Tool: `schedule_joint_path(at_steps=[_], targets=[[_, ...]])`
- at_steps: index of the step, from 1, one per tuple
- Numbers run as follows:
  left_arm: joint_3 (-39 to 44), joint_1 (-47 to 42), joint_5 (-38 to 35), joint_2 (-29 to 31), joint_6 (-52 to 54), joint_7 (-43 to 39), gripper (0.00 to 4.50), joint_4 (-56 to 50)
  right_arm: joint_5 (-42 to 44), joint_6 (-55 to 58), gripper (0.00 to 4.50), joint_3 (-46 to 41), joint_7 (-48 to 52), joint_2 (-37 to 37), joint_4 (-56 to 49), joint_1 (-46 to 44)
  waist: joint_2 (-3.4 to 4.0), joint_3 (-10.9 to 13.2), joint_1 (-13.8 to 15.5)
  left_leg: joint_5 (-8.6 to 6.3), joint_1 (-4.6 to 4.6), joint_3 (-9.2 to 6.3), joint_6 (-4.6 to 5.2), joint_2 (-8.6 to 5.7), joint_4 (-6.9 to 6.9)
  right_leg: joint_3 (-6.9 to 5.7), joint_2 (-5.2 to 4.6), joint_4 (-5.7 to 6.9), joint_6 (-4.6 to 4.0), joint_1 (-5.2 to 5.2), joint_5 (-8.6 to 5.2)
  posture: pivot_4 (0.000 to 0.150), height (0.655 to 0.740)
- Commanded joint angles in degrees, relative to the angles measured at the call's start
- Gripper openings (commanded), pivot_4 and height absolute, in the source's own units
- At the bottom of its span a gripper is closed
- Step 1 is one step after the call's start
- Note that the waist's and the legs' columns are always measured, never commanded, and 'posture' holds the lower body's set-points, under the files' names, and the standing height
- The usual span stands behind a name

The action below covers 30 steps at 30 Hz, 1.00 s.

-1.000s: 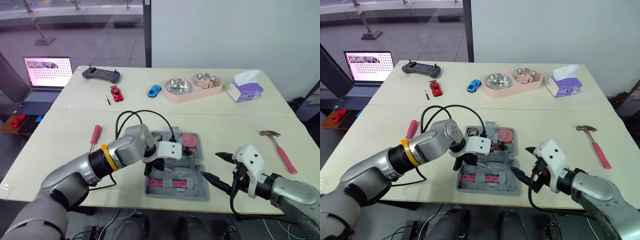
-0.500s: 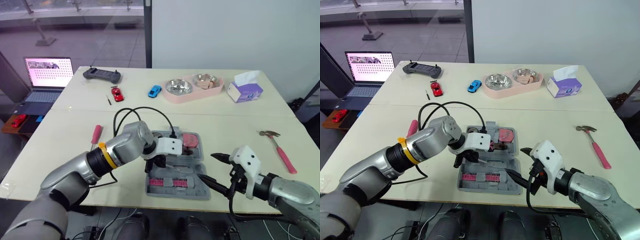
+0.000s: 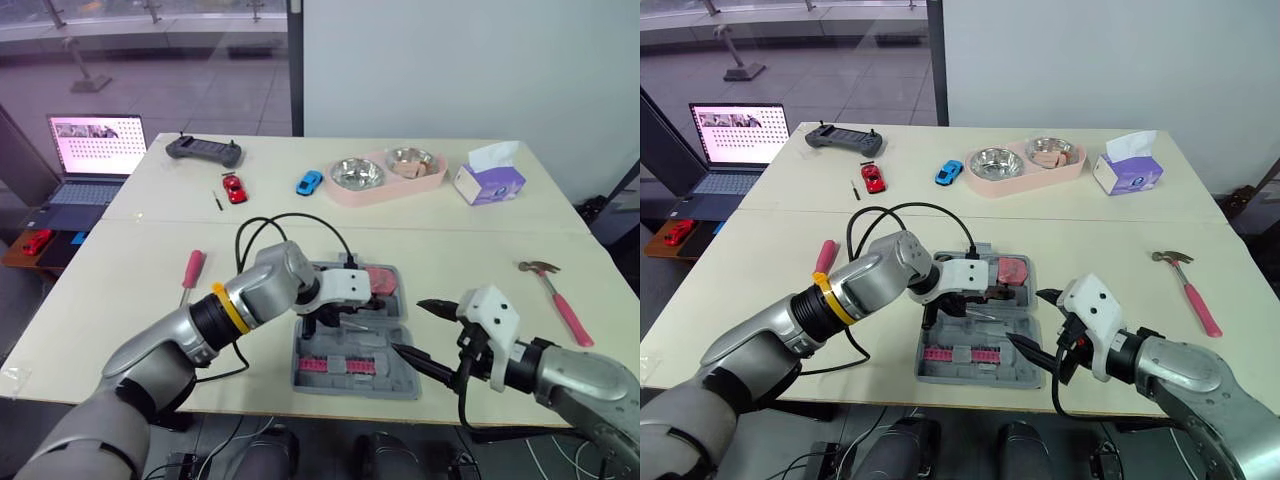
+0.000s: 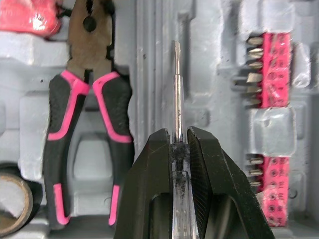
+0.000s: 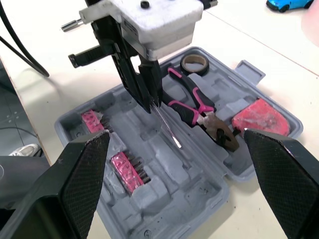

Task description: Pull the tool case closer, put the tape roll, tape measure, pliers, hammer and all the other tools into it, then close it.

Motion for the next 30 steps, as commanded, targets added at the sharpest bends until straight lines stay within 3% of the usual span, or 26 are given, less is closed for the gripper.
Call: schedule_joint_path(at_steps=[1,20,30], targets=[[0.3,-0.4,1.1,-0.5,-0.9,0.3,0.05,-0.3,0.9,0.1,4.50,-0.3,0.3,-0.8,-1.1,-0.6,0.00,0.0,0.0,0.00,0.00,0.00,0.00,0.00,0.00,0.00,0.00,0.00,0.00,0.00,0.00,0.150,0.7400],[-1.2,1.6,3.0,0.8,-0.9,-1.0,0.05,-4.2,0.2,-0.2,4.50,0.5,-0.8,-0.1,-1.3,0.0,0.01,0.0,0.0,0.00,0.01,0.01,0.00,0.00,0.01,0.02,0.00,0.02,0.00,0.00,0.00,0.150,0.7400],[-1.2,2.0,4.2,-1.4,-1.1,0.0,0.05,-2.5,0.3,-0.2,4.50,0.3,-1.0,-0.2,-1.3,0.2,0.01,0.0,0.0,0.00,0.01,0.02,0.00,0.00,0.02,0.03,0.00,0.02,0.00,0.00,0.01,0.150,0.7400]])
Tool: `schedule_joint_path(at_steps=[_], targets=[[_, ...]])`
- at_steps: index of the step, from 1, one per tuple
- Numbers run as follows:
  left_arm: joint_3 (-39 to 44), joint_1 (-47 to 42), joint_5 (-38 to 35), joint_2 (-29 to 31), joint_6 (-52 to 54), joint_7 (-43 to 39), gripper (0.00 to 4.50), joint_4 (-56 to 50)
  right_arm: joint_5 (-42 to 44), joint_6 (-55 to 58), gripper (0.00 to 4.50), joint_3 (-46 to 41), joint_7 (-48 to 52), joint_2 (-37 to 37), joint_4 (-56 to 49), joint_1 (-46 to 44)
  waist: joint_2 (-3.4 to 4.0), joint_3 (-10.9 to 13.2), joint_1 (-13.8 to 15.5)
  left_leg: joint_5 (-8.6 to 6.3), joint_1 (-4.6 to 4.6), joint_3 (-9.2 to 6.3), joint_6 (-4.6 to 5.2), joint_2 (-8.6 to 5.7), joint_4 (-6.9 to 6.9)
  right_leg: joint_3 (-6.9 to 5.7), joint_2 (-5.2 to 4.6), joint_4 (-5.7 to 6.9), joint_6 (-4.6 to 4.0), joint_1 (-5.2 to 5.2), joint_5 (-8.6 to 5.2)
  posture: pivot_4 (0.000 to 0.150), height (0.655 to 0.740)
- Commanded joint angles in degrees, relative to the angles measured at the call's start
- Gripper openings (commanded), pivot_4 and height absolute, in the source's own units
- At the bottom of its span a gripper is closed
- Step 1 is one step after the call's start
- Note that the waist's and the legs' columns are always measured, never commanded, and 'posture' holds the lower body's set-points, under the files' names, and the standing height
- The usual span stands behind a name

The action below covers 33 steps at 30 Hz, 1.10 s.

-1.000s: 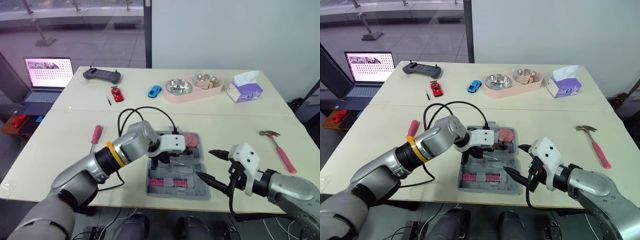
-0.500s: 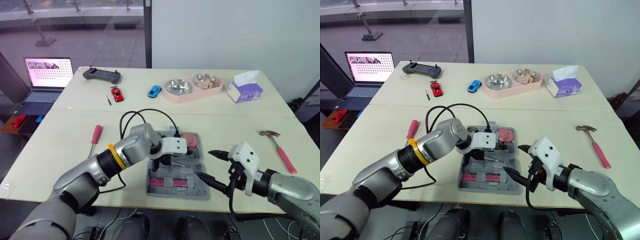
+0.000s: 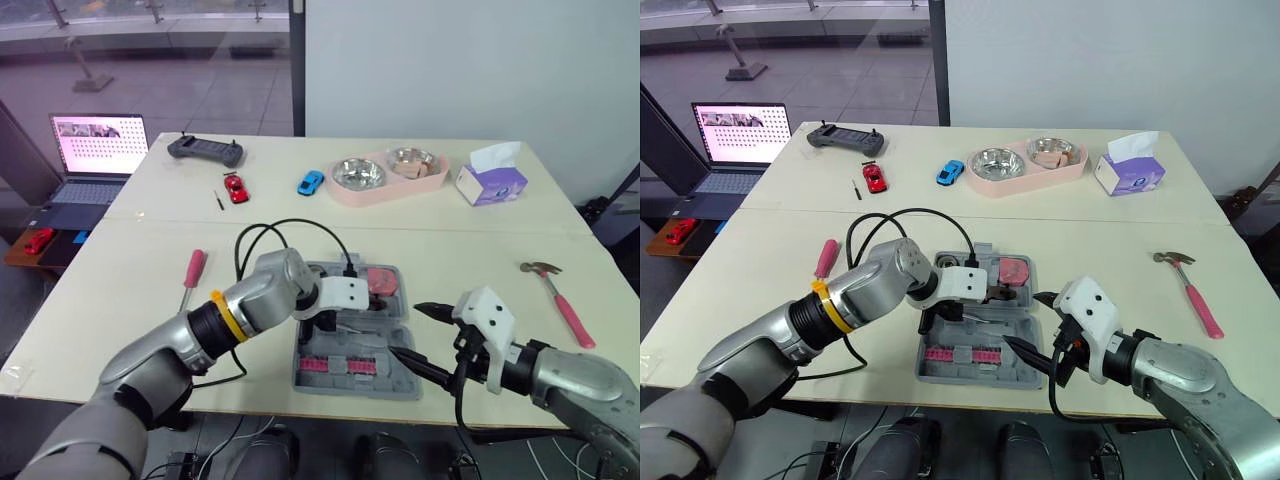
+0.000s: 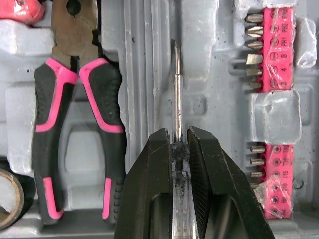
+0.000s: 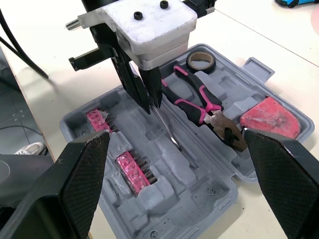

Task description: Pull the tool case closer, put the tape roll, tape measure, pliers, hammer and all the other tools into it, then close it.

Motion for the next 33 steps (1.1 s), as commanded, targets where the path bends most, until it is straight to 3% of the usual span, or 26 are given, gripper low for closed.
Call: schedule_joint_path(at_steps=[1,33], targets=[[-0.2,0.0,0.8,-1.5,-0.5,0.8,0.05,0.0,0.2,-0.7,4.50,-0.9,-0.3,-0.2,-1.3,-0.1,0.00,0.0,0.0,0.00,0.00,0.00,0.00,0.00,0.00,0.00,0.00,0.00,0.00,0.00,0.00,0.150,0.7400],[1.1,0.2,0.2,-4.3,-1.3,1.8,0.05,-0.1,0.6,-0.5,4.50,-0.9,-1.6,-0.1,-2.0,0.9,0.02,0.0,0.0,0.00,0.01,0.02,0.00,0.00,0.02,0.03,0.00,0.04,0.00,0.00,0.00,0.150,0.7400]])
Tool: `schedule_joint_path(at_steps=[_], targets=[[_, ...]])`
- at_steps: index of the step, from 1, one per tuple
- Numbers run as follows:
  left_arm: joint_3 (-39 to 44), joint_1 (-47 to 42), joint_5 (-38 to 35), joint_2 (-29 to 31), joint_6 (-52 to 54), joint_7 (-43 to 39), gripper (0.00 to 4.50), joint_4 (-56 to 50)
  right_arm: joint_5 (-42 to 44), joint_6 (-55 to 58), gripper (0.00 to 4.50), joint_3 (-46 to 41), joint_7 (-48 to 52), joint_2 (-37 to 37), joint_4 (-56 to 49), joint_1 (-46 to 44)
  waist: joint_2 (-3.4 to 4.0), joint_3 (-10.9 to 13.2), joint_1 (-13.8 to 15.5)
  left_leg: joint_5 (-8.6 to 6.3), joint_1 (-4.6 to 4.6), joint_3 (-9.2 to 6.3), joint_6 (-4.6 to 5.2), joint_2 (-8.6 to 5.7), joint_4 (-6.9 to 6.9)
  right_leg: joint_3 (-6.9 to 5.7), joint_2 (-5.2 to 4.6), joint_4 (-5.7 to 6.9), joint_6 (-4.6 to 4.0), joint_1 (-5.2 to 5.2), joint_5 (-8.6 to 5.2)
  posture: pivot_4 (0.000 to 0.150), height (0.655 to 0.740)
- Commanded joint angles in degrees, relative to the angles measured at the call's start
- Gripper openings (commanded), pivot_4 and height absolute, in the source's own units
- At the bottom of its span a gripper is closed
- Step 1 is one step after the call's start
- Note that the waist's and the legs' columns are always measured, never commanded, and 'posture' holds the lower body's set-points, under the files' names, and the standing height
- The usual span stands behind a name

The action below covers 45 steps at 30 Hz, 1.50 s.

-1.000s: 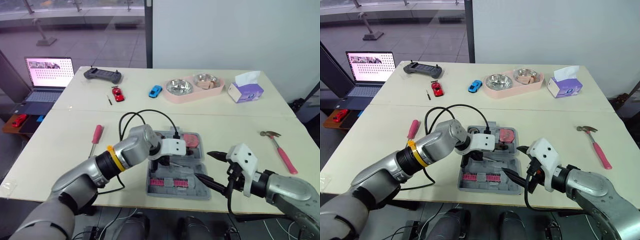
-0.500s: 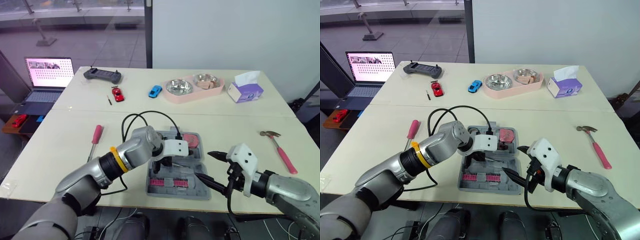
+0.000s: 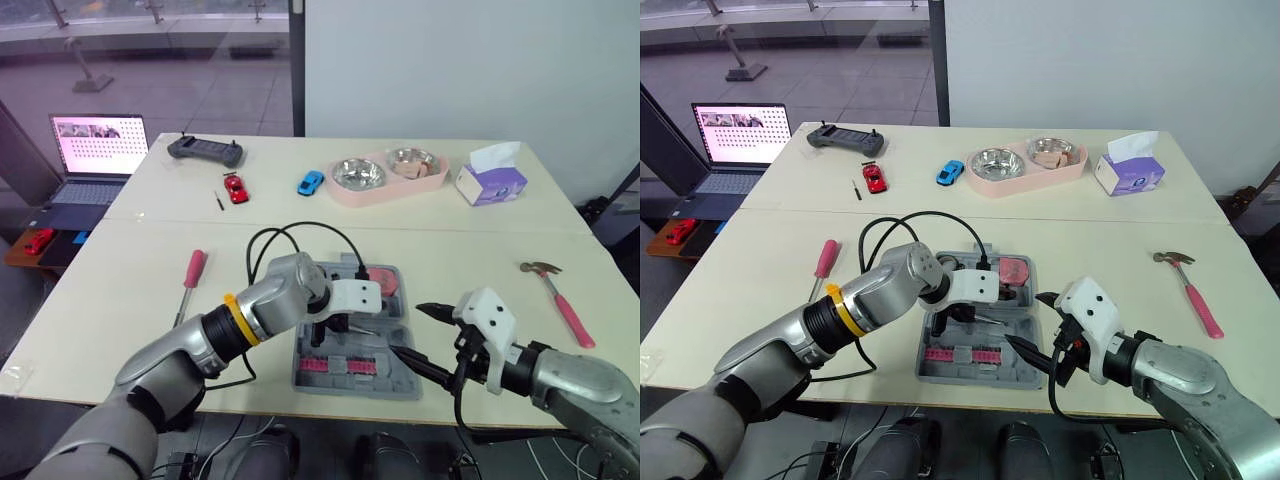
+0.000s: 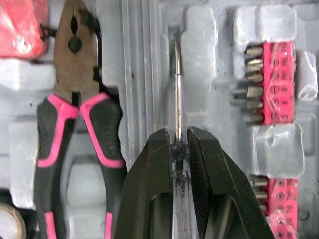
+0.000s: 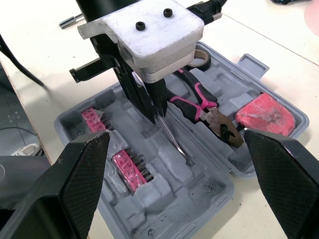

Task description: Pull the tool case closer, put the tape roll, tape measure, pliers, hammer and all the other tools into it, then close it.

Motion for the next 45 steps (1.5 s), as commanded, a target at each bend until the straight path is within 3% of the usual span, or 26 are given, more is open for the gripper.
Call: schedule_joint_path(at_steps=[1,13,21,31,35,38,42,43,45], targets=[[1.0,-0.2,-0.2,-0.5,-0.5,-0.1,0.05,-1.6,0.6,-0.4,4.50,-0.9,-0.1,-0.1,-2.0,0.2,0.00,0.0,0.0,0.00,0.00,0.00,0.00,0.00,0.00,0.00,0.00,0.01,0.00,0.00,0.00,0.150,0.7400],[0.8,-0.3,0.0,-0.3,-1.1,-0.1,0.05,-0.8,0.5,-0.5,4.50,-0.9,-0.2,-0.1,-1.7,0.0,0.00,0.0,0.0,0.00,0.01,0.01,0.00,0.00,0.03,0.01,0.00,0.06,0.00,0.00,0.00,0.150,0.7400],[1.6,-0.9,0.1,0.7,-1.9,-0.5,3.75,-1.7,0.6,-0.5,4.50,-0.5,-0.4,0.1,-1.7,-0.3,0.01,0.0,0.0,0.00,0.02,0.02,0.00,0.00,0.05,0.03,0.00,0.09,0.00,-0.01,0.00,0.150,0.7400],[6.0,-2.6,-1.4,4.5,-0.5,-2.3,3.75,-7.0,0.7,-0.5,4.50,-0.3,-0.5,0.3,-1.6,-0.7,0.01,0.0,0.0,0.00,0.02,0.05,0.00,0.00,0.06,0.06,0.00,0.14,0.00,-0.03,0.00,0.150,0.7400],[15.2,1.5,-8.9,9.9,0.6,-6.0,3.75,-8.3,0.6,-0.4,4.50,-0.1,-0.9,0.6,-1.8,-0.7,0.02,0.0,-0.7,0.00,0.03,0.07,0.00,0.01,0.06,0.10,0.01,0.22,0.00,-0.09,0.00,0.150,0.7400],[18.0,5.7,-10.5,13.2,-3.2,-6.0,2.41,-7.3,0.5,-0.4,4.50,0.0,-1.2,0.7,-1.8,-0.6,0.03,0.0,-1.5,0.00,0.15,0.05,0.00,0.01,0.06,0.17,0.00,0.51,-0.02,-0.10,-0.01,0.150,0.7400],[21.6,11.6,-12.8,11.6,-11.0,-3.2,0.32,-6.0,0.4,-0.7,4.50,-0.3,-1.2,0.6,-1.7,-0.3,0.05,0.0,-1.3,0.00,0.23,0.06,0.00,0.00,0.07,0.21,-0.01,0.55,-0.02,-0.04,-0.02,0.150,0.7400],[22.4,13.2,-13.4,10.8,-15.0,-2.8,0.09,-5.5,0.4,-0.8,4.50,-0.3,-1.1,0.5,-1.6,-0.3,0.05,0.0,-1.2,0.00,0.22,0.06,0.00,-0.02,0.07,0.23,-0.03,0.52,-0.02,-0.02,-0.02,0.150,0.7400],[23.8,15.3,-14.1,9.1,-20.4,-1.5,0.09,-4.5,0.4,-0.8,4.50,-0.2,-1.0,0.4,-1.5,-0.5,0.04,0.0,-1.2,0.00,0.18,0.05,0.00,-0.05,0.08,0.29,-0.04,0.47,-0.01,-0.02,-0.02,0.150,0.7400]])
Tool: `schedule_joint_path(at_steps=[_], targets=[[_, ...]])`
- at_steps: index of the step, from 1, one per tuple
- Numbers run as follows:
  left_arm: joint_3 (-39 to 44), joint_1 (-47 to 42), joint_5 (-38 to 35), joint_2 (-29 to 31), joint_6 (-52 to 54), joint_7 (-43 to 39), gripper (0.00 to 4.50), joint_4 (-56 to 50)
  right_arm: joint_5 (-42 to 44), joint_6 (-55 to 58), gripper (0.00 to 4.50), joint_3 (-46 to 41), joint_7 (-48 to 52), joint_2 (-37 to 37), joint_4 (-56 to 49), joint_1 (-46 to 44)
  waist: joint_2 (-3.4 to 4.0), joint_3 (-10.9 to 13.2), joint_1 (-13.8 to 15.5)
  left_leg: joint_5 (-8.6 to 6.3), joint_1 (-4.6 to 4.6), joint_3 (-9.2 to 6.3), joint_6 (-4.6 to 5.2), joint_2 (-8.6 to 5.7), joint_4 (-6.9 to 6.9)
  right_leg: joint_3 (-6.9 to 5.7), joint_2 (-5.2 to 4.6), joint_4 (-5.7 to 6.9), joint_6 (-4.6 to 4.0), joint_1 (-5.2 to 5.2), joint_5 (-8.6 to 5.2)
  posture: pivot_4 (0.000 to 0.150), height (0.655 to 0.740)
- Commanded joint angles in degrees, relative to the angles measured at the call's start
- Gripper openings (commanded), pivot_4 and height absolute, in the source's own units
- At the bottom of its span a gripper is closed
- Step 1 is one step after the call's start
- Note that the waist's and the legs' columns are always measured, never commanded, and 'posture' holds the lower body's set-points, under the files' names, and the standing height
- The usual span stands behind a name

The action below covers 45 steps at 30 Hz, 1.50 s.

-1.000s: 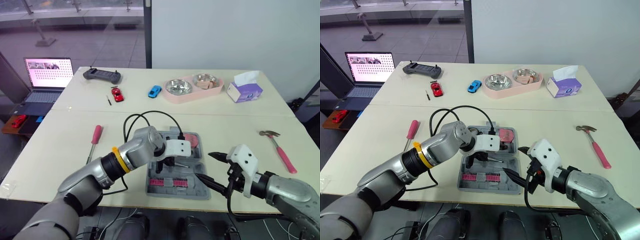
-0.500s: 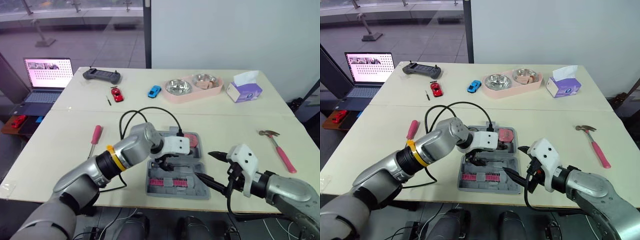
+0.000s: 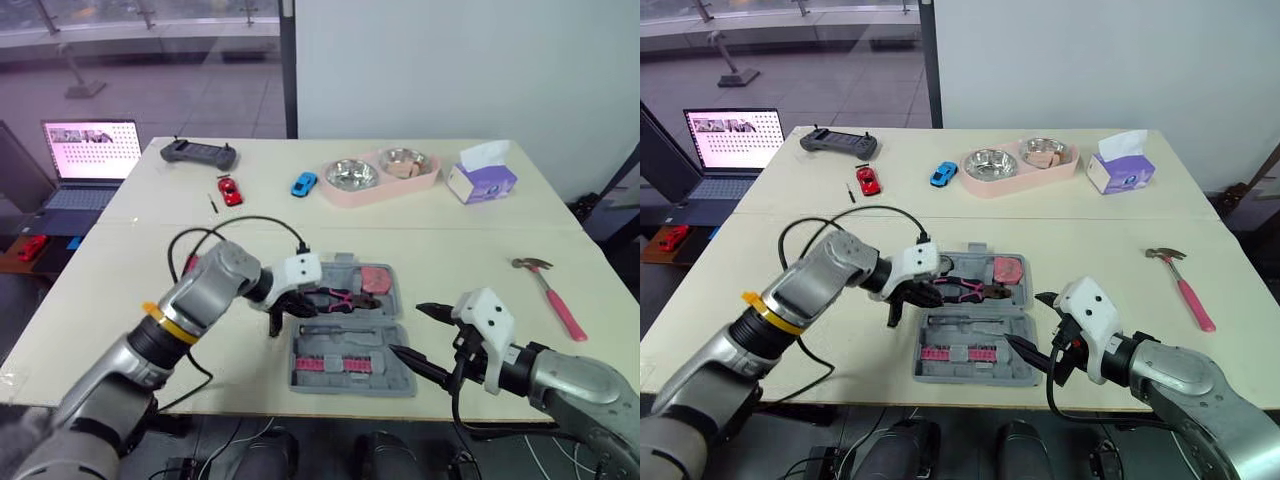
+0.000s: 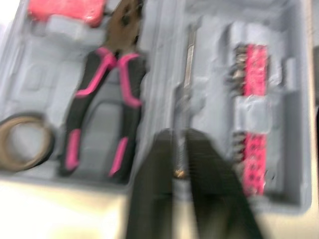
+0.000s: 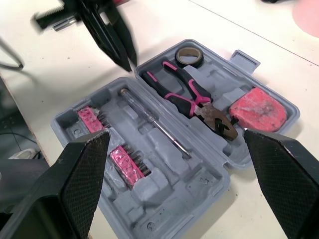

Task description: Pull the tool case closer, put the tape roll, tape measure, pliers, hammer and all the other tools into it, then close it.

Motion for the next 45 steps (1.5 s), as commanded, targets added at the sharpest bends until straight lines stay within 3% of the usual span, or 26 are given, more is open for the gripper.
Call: schedule_joint_path(at_steps=[1,14,22,29,35,38,42,45], targets=[[3.7,1.8,-2.2,-3.0,-8.1,2.7,0.09,1.2,0.4,-0.8,4.50,-0.6,0.2,-0.2,-1.4,-0.7,-0.01,0.0,0.0,0.00,-0.03,0.00,0.00,-0.01,0.01,0.01,-0.01,-0.01,0.00,-0.02,0.00,0.150,0.7400],[2.7,6.1,0.9,-6.9,-19.7,7.4,0.09,10.9,0.8,-0.3,4.50,-1.5,1.6,-1.3,-1.0,-1.8,0.04,0.0,-0.2,0.00,0.04,0.01,0.00,-0.02,0.00,0.04,0.03,0.06,0.00,-0.01,0.00,0.150,0.7400],[-2.7,8.2,9.3,-6.2,-28.1,9.5,0.09,18.0,1.0,0.2,4.50,-2.2,1.9,-1.8,-0.8,-2.0,0.05,-0.1,-0.1,0.00,0.07,0.00,0.00,-0.01,0.00,0.03,0.03,0.06,0.00,0.01,0.00,0.150,0.7400],[-4.0,8.6,12.5,-7.2,-28.1,10.7,0.09,21.6,1.0,0.5,4.50,-2.2,1.9,-1.7,-1.0,-2.1,0.04,-0.4,0.0,-0.03,0.58,0.01,0.00,-0.01,-0.04,0.03,-0.01,-0.05,0.01,0.54,-0.02,0.150,0.7400],[1.5,7.4,7.2,-6.4,-26.6,8.4,0.09,16.8,1.1,0.0,4.50,-3.3,2.7,-1.8,-0.3,-1.7,0.02,-0.5,-0.1,-0.03,0.58,0.01,0.00,-0.01,-0.04,0.04,-0.02,-0.12,0.05,0.54,-0.04,0.150,0.7400],[9.3,5.6,-2.4,-3.8,-20.0,4.1,0.09,7.2,0.3,-1.1,4.50,-5.0,4.0,-2.0,1.9,-1.1,-0.08,-0.4,-0.4,-0.03,0.44,0.01,0.00,0.04,-0.05,0.06,0.04,-0.05,0.04,0.33,-0.03,0.150,0.7400],[21.7,7.2,-16.5,3.8,-4.8,0.1,0.09,-4.4,-0.9,-3.8,4.50,-9.6,6.7,-2.9,6.9,0.3,-0.05,-0.4,-0.5,-0.03,0.24,0.00,0.00,0.08,-0.05,0.07,0.06,0.01,0.02,0.11,-0.03,0.150,0.7400],[28.9,13.3,-20.2,11.5,0.4,-0.3,0.09,-7.2,-2.9,-7.1,4.50,-13.4,8.1,-3.0,11.4,2.1,0.07,-0.4,-0.6,-0.04,0.28,0.03,0.01,0.07,-0.17,0.09,0.06,-0.02,0.01,0.10,-0.03,0.150,0.7400]])
